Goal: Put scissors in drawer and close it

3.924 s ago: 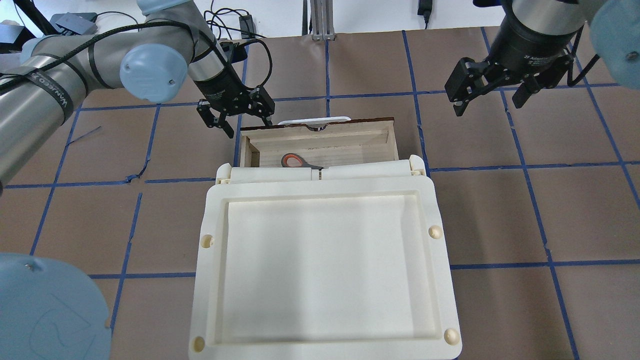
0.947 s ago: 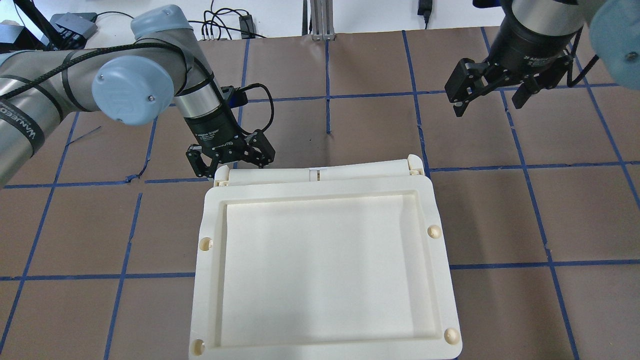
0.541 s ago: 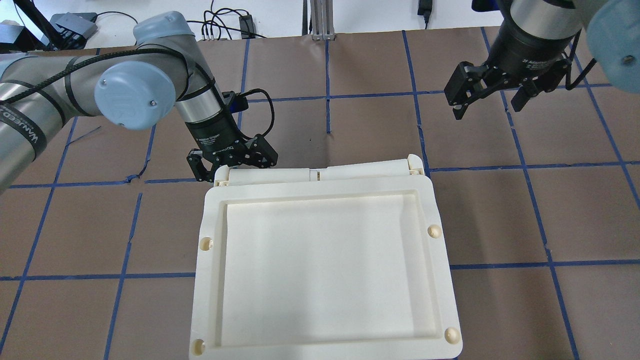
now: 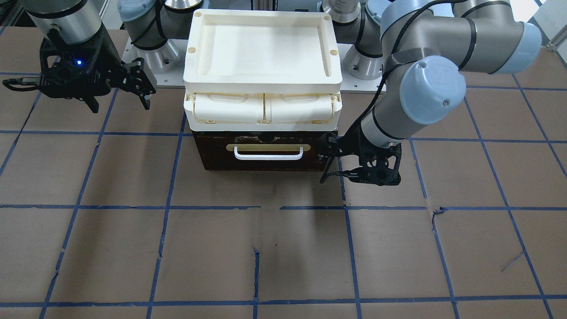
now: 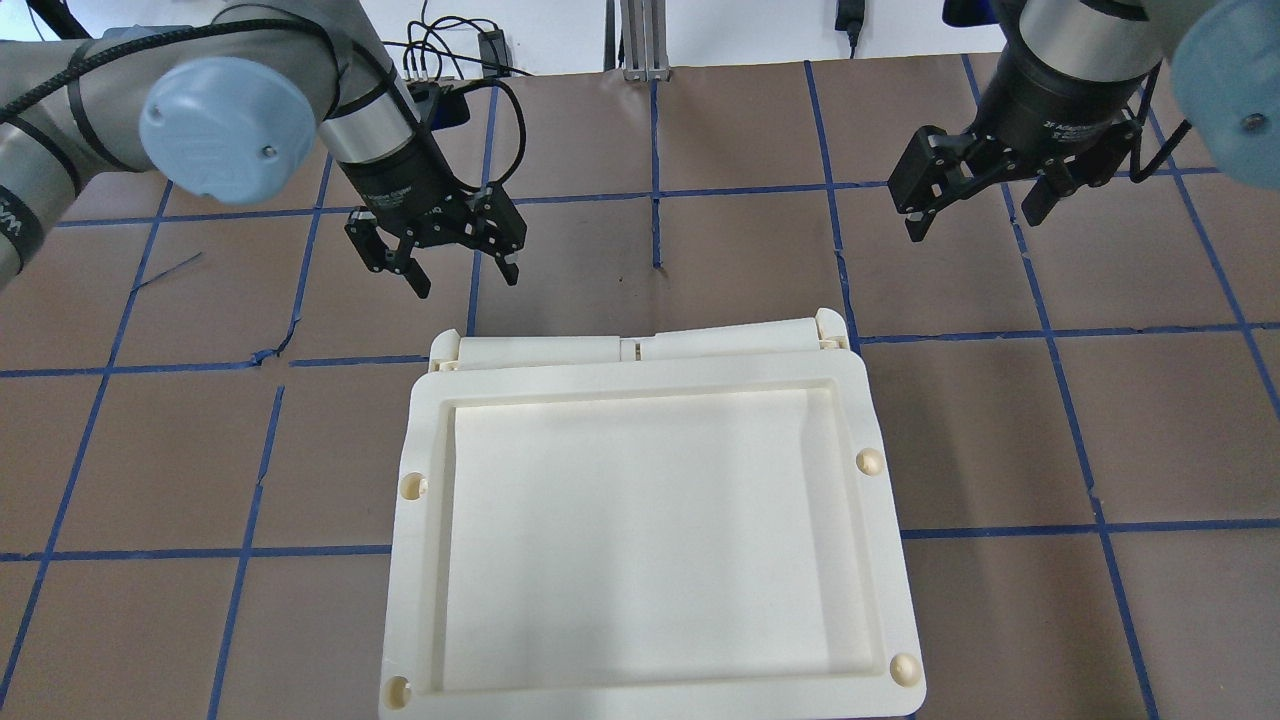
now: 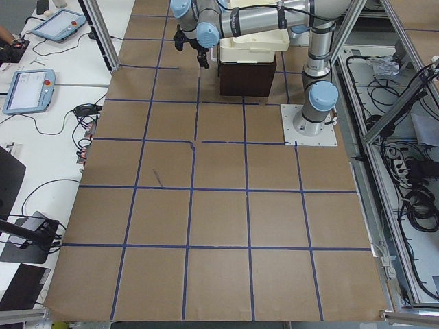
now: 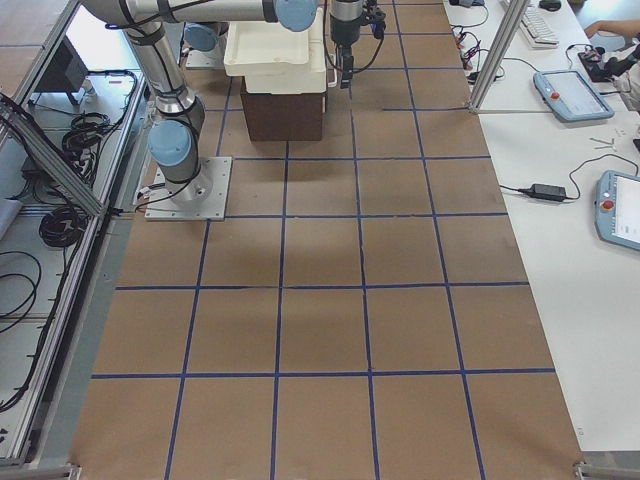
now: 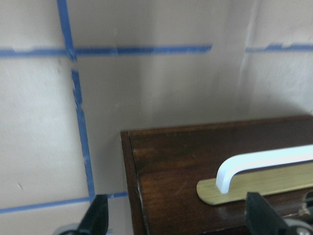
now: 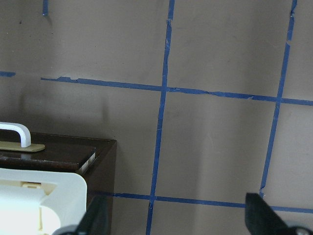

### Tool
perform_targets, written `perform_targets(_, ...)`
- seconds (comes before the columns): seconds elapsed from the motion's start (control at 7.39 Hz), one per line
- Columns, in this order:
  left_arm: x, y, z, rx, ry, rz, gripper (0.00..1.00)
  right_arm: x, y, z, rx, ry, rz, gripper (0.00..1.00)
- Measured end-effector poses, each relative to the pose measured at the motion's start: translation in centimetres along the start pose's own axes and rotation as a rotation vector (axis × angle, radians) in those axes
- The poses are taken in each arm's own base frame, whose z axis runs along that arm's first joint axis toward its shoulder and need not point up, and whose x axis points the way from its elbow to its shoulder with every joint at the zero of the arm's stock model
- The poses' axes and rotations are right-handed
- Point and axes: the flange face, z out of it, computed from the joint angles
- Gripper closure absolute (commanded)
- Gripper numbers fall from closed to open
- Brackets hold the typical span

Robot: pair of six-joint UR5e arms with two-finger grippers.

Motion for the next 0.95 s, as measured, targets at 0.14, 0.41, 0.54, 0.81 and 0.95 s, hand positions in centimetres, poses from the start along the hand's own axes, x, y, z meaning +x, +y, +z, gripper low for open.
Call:
perform_targets(0.14, -0.3, -0.2, -3.0, 0.071, -0.057, 0.006, 0.0, 0.0, 0.0, 0.0, 0.0, 0.0, 0.0, 0.0)
perform_targets(0.41, -1.6, 1.7, -9.0, 0.193, -0.101, -0.015, 0.0, 0.0, 0.0, 0.1, -0.001, -0.001, 0.0, 0.0)
perform_targets(0.54, -3.7, 3.2, -11.5, 0.236, -0.104, -0.043, 0.0, 0.0, 0.0, 0.1, -0.002, -0.002, 0.0, 0.0)
perform_targets(0.81, -6.9, 4.6, -13.6, 0.266, -0.111, -0.054, 0.0, 0.0, 0.0, 0.0, -0.001, 0.0, 0.003, 0.0)
perform_targets(0.95, -7.2, 4.9, -13.9, 0.268, -0.114, -0.051, 0.0, 0.0, 0.0, 0.0, 0.001, 0.003, 0.004, 0.0)
